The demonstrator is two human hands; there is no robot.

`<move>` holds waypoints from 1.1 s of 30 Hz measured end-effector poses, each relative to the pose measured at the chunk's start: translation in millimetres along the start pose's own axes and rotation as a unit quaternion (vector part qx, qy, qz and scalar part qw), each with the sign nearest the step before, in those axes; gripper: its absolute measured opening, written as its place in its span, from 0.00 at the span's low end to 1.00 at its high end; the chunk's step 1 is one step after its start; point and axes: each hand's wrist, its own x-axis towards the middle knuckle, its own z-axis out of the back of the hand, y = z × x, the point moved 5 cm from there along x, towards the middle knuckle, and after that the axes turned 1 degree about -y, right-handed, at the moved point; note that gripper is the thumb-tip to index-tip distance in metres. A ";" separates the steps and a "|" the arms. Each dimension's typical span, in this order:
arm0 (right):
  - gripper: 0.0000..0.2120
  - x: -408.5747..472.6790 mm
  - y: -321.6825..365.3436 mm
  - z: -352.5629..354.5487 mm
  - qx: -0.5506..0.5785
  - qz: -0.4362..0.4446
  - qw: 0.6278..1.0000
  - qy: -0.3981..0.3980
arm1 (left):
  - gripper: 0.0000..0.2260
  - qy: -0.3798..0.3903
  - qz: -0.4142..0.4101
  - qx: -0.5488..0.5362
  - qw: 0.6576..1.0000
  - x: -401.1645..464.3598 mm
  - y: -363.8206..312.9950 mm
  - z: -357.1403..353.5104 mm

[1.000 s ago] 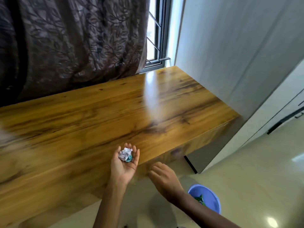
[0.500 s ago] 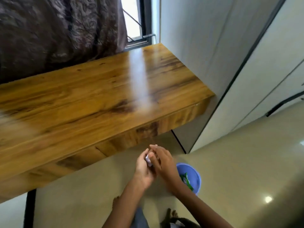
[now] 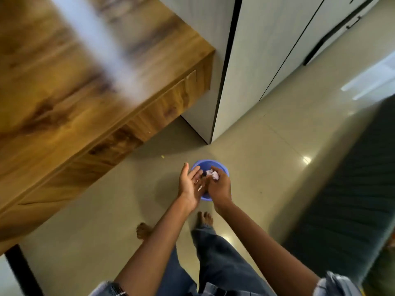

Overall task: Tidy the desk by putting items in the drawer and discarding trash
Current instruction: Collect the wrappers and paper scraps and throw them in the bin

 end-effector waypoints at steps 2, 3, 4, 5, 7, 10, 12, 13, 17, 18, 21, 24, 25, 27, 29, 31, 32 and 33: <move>0.13 32.6 -25.7 4.4 -0.010 -0.071 0.997 -0.001 | 0.25 -0.040 0.002 0.025 0.999 13.8 6.6 10.0; 0.14 48.0 -38.4 8.3 -0.026 -0.083 0.996 -0.003 | 0.25 -0.052 0.004 0.033 0.998 17.9 8.4 15.0; 0.15 64.1 -52.9 11.8 -0.043 -0.093 0.995 -0.009 | 0.24 -0.062 0.009 0.039 0.997 23.7 9.7 21.6; 0.14 77.6 -63.3 16.2 -0.059 -0.102 0.993 -0.017 | 0.23 -0.068 0.012 0.049 0.996 29.4 10.6 28.4; 0.13 96.5 -76.5 24.5 -0.085 -0.127 0.988 -0.029 | 0.21 -0.077 0.018 0.073 0.994 38.5 10.0 40.8; 0.09 119.1 -92.5 25.0 -0.108 -0.171 0.979 -0.014 | 0.19 -0.090 0.012 0.102 0.991 49.8 4.6 52.8; 0.09 129.8 -96.8 18.1 -0.128 -0.183 0.975 -0.005 | 0.20 -0.097 0.014 0.114 0.989 57.1 2.3 55.4; 0.11 129.1 -92.5 16.0 -0.133 -0.182 0.974 -0.004 | 0.20 -0.096 0.014 0.123 0.988 57.5 1.5 54.1; 0.23 134.3 -85.8 6.9 -0.170 -0.186 0.968 -0.007 | 0.21 -0.099 0.019 0.153 0.983 70.0 4.0 51.8; 0.23 133.9 -84.8 7.2 -0.182 -0.188 0.965 -0.012 | 0.21 -0.097 0.017 0.158 0.983 72.2 5.3 50.5; 0.22 132.5 -84.4 8.0 -0.198 -0.182 0.963 -0.018 | 0.20 -0.094 0.014 0.159 0.983 75.1 8.6 46.5; 0.21 124.3 -81.4 9.2 -0.215 -0.167 0.962 -0.012 | 0.20 -0.097 0.005 0.163 0.982 71.3 9.0 43.9; 0.21 120.4 -80.1 9.8 -0.220 -0.159 0.962 -0.009 | 0.20 -0.098 0.002 0.164 0.982 68.6 8.5 44.3; 0.20 112.5 -76.5 10.2 -0.234 -0.141 0.962 -0.002 | 0.19 -0.101 -0.007 0.161 0.982 61.4 6.5 46.4; 0.19 103.9 -72.1 10.4 -0.239 -0.131 0.962 -0.001 | 0.19 -0.106 -0.014 0.150 0.983 51.7 4.0 50.4; 0.18 95.4 -67.6 8.7 -0.225 -0.118 0.967 0.001 | 0.19 -0.111 -0.021 0.135 0.984 40.1 1.6 56.0; 0.17 91.1 -64.2 7.1 -0.215 -0.112 0.970 0.005 | 0.18 -0.112 -0.024 0.126 0.985 34.0 0.5 58.8; 0.16 87.3 -61.8 5.1 -0.208 -0.108 0.972 0.009 | 0.19 -0.113 -0.025 0.118 0.986 29.1 -0.2 61.5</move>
